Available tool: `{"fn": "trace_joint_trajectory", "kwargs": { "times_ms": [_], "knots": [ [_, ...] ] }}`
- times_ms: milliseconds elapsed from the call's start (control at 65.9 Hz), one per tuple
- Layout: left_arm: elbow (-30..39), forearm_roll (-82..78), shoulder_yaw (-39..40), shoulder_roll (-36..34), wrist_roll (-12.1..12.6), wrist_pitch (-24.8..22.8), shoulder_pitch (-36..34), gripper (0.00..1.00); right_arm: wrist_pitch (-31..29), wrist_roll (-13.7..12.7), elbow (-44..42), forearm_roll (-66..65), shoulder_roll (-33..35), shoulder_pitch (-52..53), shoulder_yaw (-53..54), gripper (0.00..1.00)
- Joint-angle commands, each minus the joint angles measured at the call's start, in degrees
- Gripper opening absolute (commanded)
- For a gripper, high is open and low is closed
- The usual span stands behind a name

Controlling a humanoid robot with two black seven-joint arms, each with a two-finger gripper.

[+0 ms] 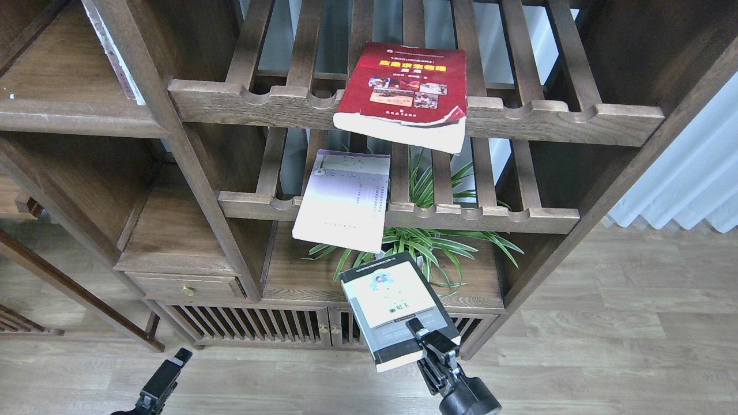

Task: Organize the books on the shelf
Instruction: 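Pull the green-covered book down off the shelf toward the left gripper, then grip the green-covered book with both grippers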

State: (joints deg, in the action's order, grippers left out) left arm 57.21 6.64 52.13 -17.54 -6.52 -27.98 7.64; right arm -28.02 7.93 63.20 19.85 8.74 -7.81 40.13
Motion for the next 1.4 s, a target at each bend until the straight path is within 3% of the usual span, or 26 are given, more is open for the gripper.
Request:
{"fn": "trace_joint_trajectory", "kwargs": {
  "times_ms": [0,228,547,866,1109,1382],
  "knots": [
    [0.1,0.1,-0.5,0.0,1.1,0.0,-0.5,1.0,0.0,0.0,-1.5,-0.2,0.7,1.6,-4.7,0.04],
    [0.4,1.8,-0.5,0.5,5.6,0.0,-0.4,1.0,0.0,-0.3,-3.8,-0.2,-0.7,5.4,-11.5,0.03],
    [1.2,4.3,-1.4,5.1,4.7,0.0,-0.4,1.0,0.0,-1.5,-4.0,-0.2,-4.9,9.3,-14.8,0.03],
    [4.0,5.0,-1.5,9.3,4.3,0.0,-0.5,1.0,0.0,-2.2,-4.0,-0.2,-4.9,8.3,-15.1,0.03],
    [2.9,4.8,-1.5,12.3,4.7,0.0,-0.7,1.0,0.0,-4.8,-3.8,-0.2,-5.1,6.1,-15.1,0.03],
    [1.9,4.9,-3.1,13.5,4.5,0.0,-1.0,1.0,0.0,-4.9,-3.4,-0.3,-5.7,6.0,-15.1,0.03]
  ]
}}
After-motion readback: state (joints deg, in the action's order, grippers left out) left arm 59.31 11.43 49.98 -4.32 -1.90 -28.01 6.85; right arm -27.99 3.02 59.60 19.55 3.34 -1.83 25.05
